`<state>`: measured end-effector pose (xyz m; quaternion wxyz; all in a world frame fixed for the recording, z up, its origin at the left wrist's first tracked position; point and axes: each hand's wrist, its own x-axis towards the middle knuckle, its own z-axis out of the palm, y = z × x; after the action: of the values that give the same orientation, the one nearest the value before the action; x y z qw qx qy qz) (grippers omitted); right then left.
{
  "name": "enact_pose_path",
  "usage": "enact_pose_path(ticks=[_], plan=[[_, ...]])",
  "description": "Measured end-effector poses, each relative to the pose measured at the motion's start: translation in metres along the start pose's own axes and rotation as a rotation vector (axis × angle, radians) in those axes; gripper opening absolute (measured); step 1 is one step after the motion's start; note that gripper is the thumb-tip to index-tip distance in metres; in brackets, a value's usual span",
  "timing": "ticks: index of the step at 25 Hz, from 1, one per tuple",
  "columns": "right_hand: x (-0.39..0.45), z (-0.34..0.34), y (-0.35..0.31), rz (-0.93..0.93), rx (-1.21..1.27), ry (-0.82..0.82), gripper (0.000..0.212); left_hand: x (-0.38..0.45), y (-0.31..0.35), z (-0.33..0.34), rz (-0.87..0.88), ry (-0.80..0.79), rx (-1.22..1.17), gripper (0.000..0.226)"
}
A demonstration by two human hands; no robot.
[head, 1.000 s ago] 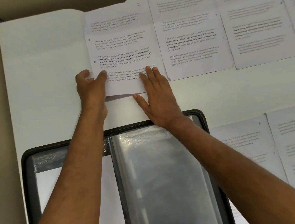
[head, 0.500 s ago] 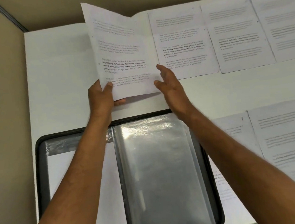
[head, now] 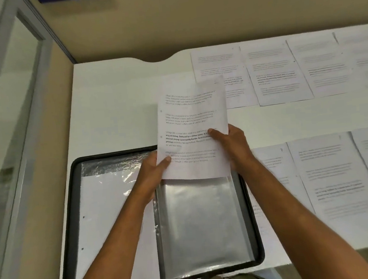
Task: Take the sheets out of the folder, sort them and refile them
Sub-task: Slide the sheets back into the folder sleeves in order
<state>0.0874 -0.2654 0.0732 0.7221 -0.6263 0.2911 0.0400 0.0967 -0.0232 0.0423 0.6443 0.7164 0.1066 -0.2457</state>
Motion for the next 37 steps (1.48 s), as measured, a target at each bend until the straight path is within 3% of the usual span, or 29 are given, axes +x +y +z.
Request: enact_pose_path(ticks=[4, 9, 17, 22, 25, 28, 31, 35, 37], plan=[[-0.015, -0.021, 0.023, 0.030, -0.190, -0.023, 0.033, -0.005, -0.007, 0.007, 0.179, -0.035, 0.309, 0.026], [-0.029, -0.045, 0.048, 0.067, -0.352, 0.123, 0.035, 0.005, -0.025, 0.017, 0.504, 0.023, 0.756, 0.048], [-0.043, -0.076, 0.066, 0.109, -0.284, 0.243, 0.029, 0.011, -0.045, 0.021, 0.375, 0.146, 1.298, 0.053], [-0.046, -0.075, 0.063, 0.050, -0.146, 0.301, 0.028, 0.015, -0.051, 0.024, 0.549, 0.195, 1.332, 0.037], [-0.046, -0.072, 0.063, 0.021, -0.115, 0.305, 0.028, 0.020, -0.050, 0.023, 0.668, 0.155, 1.261, 0.014], [-0.047, -0.069, 0.060, -0.011, -0.091, 0.312, 0.032, 0.023, -0.047, 0.021, 0.730, 0.102, 1.204, 0.007], [-0.049, -0.068, 0.058, -0.043, -0.068, 0.332, 0.032, 0.019, -0.044, 0.023, 0.750, 0.115, 1.185, 0.012], [-0.050, -0.070, 0.054, -0.083, -0.035, 0.398, 0.038, 0.015, -0.037, 0.032, 0.632, 0.159, 1.258, 0.046], [-0.049, -0.071, 0.051, -0.107, -0.020, 0.428, 0.041, 0.013, -0.031, 0.035, 0.579, 0.120, 1.313, 0.052]])
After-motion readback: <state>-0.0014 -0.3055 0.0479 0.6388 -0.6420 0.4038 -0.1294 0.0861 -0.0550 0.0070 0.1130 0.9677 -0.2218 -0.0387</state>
